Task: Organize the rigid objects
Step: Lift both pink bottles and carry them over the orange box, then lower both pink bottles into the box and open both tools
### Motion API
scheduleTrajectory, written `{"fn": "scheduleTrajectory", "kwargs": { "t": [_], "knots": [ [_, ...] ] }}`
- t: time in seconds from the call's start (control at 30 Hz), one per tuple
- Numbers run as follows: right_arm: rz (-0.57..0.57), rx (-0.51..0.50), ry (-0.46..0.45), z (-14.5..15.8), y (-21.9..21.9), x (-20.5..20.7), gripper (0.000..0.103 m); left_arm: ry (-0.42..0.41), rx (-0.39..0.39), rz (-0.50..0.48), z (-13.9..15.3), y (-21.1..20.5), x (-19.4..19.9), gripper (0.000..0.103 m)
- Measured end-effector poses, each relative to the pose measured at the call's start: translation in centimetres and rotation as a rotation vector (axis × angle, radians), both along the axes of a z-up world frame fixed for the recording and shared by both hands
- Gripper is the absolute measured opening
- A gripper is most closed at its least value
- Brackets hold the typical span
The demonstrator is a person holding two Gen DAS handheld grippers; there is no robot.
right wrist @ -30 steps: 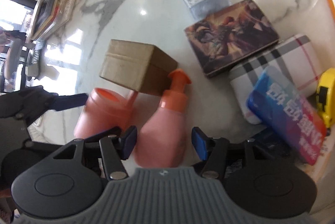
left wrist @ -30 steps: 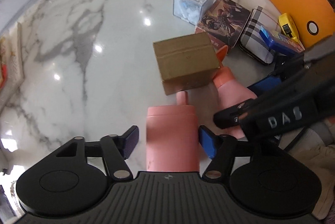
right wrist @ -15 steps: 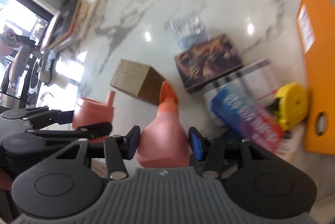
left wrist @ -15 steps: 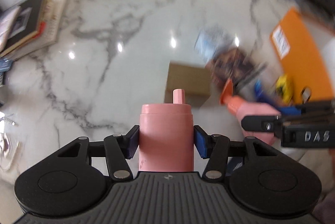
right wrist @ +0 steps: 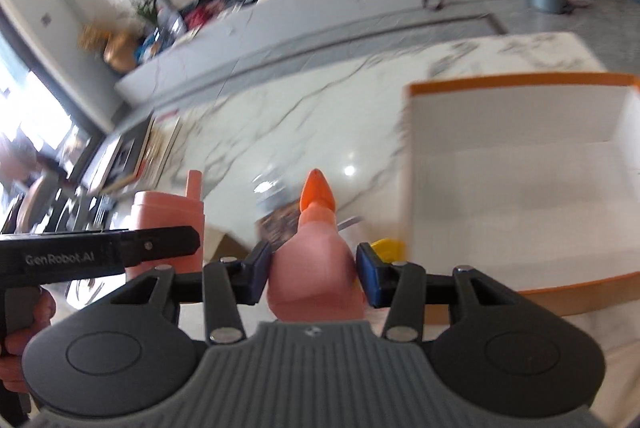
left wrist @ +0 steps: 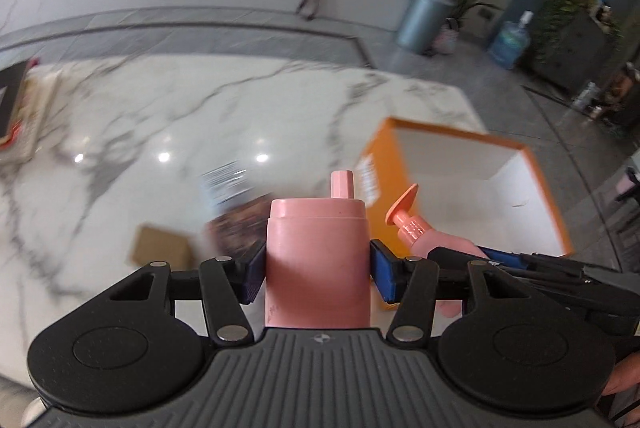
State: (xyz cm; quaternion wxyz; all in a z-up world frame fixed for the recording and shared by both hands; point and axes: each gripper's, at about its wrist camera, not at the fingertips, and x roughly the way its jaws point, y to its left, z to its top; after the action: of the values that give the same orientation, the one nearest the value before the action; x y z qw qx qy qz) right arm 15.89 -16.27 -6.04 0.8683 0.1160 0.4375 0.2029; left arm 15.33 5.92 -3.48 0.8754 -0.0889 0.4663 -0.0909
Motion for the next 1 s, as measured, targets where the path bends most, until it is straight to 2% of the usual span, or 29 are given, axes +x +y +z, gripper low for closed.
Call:
{"fn": "scheduleTrajectory", "kwargs": {
  "t": [0.17,0.27,0.37,0.5,0.67,1.0],
  "knots": [
    [-0.107,0.008,-0.056,1.5,-6.3,0.2,0.047,-0.022,-0.012,-0.084,0.5,-5.7,2.1,0.062],
    [-0.163,0.009,-0.073,1.8,-9.8,0.6,0.047,-0.035,0.009,-0.136,0.4,-9.1,3.5,0.062],
    [-0.193,0.002,-0.073,1.6,-12.4,1.4,0.047,-0.024,0.025,-0.174,-0.4,-11.9,5.1,0.062],
    [-0.21,-0.004,-0.035,0.4,-14.7,3.5,0.047,0.008,0.029,-0.177,-2.0,-14.2,7.7,0.062],
    [-0.158,-0.03,0.045,-2.2,-15.4,6.6,0.047,0.072,0.041,-0.149,-4.8,-15.5,10.6,0.062],
    [0.025,-0.063,0.231,-7.6,-14.1,14.2,0.046,0.162,0.124,-0.146,-8.8,-16.5,14.6,0.062]
  ]
}}
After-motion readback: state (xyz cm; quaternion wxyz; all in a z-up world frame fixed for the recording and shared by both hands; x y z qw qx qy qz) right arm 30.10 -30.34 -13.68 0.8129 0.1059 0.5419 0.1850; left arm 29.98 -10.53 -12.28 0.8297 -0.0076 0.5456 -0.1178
